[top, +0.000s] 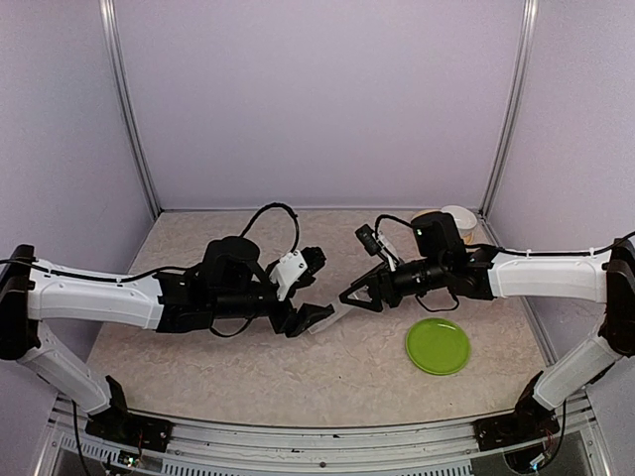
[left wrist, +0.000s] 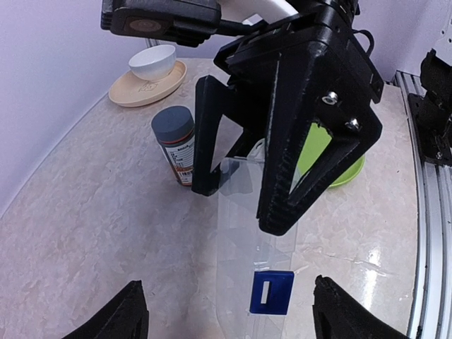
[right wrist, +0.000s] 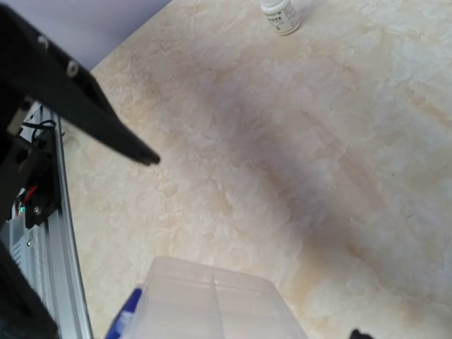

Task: Sort the pills into containers
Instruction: Open the lid of the pill container.

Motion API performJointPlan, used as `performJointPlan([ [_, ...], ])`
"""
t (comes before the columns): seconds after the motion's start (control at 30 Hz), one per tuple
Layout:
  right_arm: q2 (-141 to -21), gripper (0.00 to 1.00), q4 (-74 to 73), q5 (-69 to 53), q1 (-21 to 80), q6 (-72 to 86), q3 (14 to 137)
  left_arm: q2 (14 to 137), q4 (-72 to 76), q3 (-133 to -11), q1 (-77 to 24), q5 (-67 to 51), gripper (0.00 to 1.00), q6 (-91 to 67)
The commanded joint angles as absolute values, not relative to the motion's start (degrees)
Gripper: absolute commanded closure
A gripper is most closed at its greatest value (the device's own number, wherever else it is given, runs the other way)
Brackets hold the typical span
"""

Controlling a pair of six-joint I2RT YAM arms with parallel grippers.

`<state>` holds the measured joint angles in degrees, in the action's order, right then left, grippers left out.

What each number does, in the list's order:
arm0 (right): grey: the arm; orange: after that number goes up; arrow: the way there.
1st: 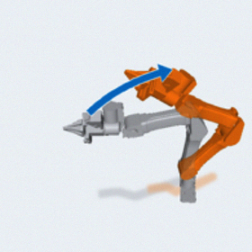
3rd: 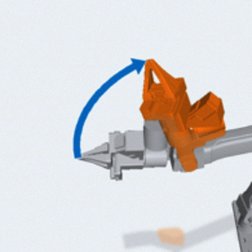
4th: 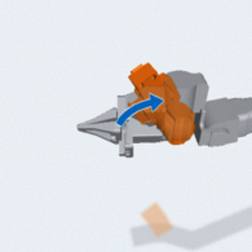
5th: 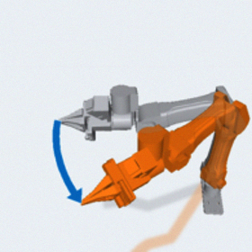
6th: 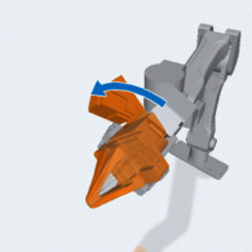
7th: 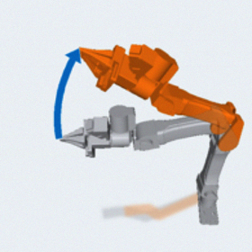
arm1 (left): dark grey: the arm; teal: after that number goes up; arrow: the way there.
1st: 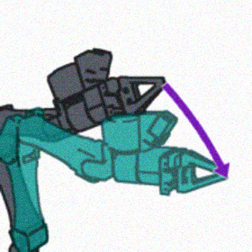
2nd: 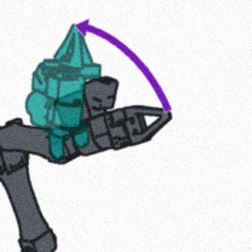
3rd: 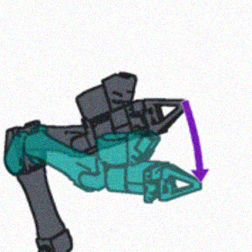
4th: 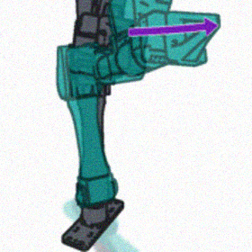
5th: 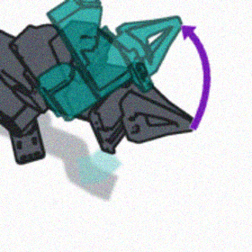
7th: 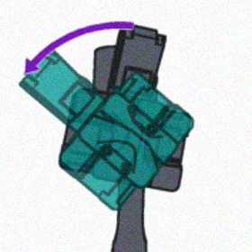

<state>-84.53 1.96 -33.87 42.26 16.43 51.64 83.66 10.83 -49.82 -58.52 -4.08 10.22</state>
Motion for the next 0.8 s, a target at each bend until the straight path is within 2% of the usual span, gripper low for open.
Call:
performJointPlan([
  [0.0,-83.35,0.43,2.05,-34.57,42.63,16.12,51.87,81.97,12.04,-48.22,-58.17,-4.1,0.2,9.63],
  [0.13,-83.85,0.43,2.22,-33.69,42.63,18.42,52.17,82.09,12.04,-47.48,-59.14,-2.74,0.16,10.05],
  [0.43,-84.13,0.43,2.35,-34.04,42.63,20.61,53.1,85.89,11.65,-49.99,-61.97,2.86,0.25,11.74],
  [0.57,-83.86,0.43,2.49,-34.07,42.63,20.7,52.57,87.44,11.36,-51.24,-62.14,3.52,0.31,12.15],
  [0.63,-83.68,0.43,2.79,-34.19,42.63,20.72,52.08,88.22,11.17,-51.58,-62.14,4.13,0.39,12.29],
  [0.77,-83.61,0.43,2.92,-34.1,42.63,20.59,51.53,88.7,11.18,-52.16,-62.13,4.21,0.48,12.41],
])
